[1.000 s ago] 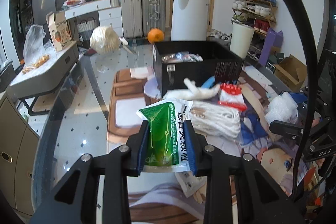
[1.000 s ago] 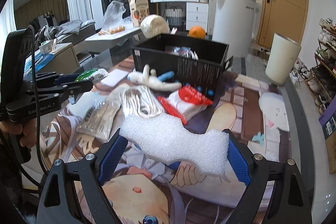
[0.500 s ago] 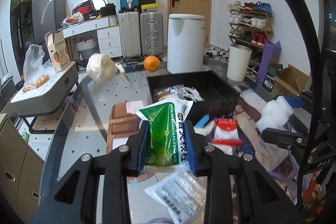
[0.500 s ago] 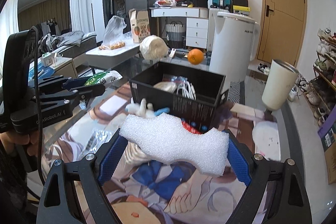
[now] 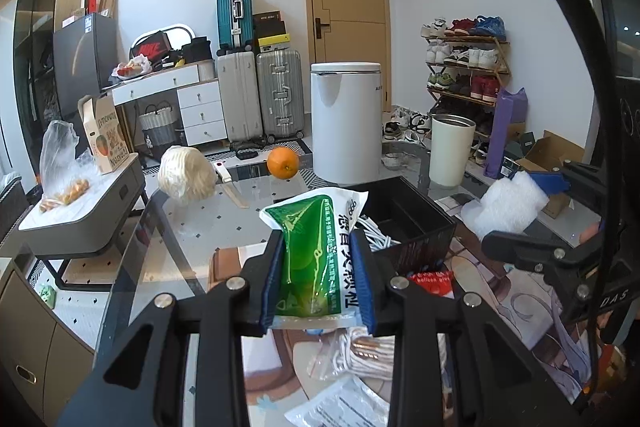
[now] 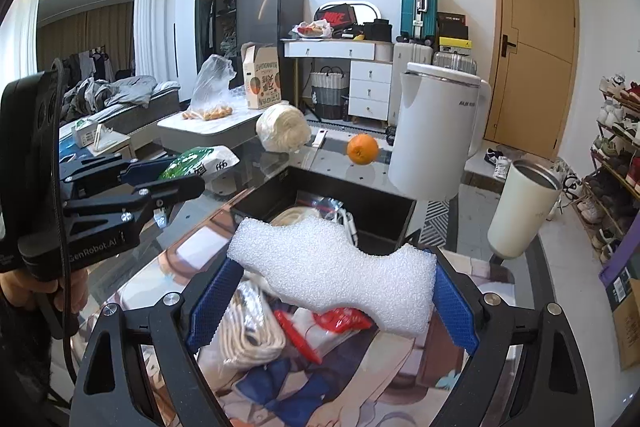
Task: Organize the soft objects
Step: 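Lift the foam sheet and green packet and carry both over the black box, then open the right gripper to drop the foam into the box while the left holds the packet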
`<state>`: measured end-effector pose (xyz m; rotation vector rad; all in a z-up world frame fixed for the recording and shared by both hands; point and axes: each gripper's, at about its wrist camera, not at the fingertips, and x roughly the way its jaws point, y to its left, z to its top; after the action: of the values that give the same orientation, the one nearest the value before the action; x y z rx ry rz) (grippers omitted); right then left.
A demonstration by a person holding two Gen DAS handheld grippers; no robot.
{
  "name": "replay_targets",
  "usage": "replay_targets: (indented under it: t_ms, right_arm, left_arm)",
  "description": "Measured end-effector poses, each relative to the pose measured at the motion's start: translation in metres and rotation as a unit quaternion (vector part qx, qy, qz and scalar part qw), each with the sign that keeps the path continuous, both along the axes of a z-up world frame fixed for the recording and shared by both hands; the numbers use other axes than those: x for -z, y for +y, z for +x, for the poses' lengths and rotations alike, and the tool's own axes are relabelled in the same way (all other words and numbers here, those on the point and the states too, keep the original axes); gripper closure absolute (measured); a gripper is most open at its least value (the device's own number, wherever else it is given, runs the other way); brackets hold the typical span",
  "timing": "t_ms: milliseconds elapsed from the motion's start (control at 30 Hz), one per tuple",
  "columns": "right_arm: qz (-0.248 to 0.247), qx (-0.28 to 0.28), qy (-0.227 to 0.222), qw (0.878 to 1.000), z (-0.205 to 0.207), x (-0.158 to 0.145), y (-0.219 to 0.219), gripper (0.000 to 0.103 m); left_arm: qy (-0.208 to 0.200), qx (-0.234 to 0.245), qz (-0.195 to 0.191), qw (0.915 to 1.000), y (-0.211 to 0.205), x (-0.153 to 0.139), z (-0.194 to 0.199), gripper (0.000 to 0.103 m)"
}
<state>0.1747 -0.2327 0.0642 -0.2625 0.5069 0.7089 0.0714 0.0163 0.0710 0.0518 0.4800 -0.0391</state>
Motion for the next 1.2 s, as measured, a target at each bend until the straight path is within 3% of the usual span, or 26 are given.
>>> replay_targets:
  t_ms: [233,500,800,1200]
  right_arm:
    - [0.013,0.009,-0.008,1.0,0.018,-0.01,-0.003,0.012]
    - [0.008,0.006,-0.006,1.0,0.037,-0.011,0.006,0.012]
    - [0.001,-0.004,0.005,1.0,0.065,0.0,0.02,0.012]
    - [-0.016,-0.038,0.014,0.999,0.102,0.02,0.049,0.012]
  left_arm:
    - [0.001,-0.006,0.021,0.9998,0.003,0.005,0.016,0.072]
    - [-0.002,-0.01,0.016,0.9998,0.006,0.005,0.038,0.072]
    - [0.002,-0.003,0.02,0.9998,0.001,0.011,0.067,0.072]
    - [0.009,0.014,-0.005,0.9999,0.003,0.023,0.095,0.072]
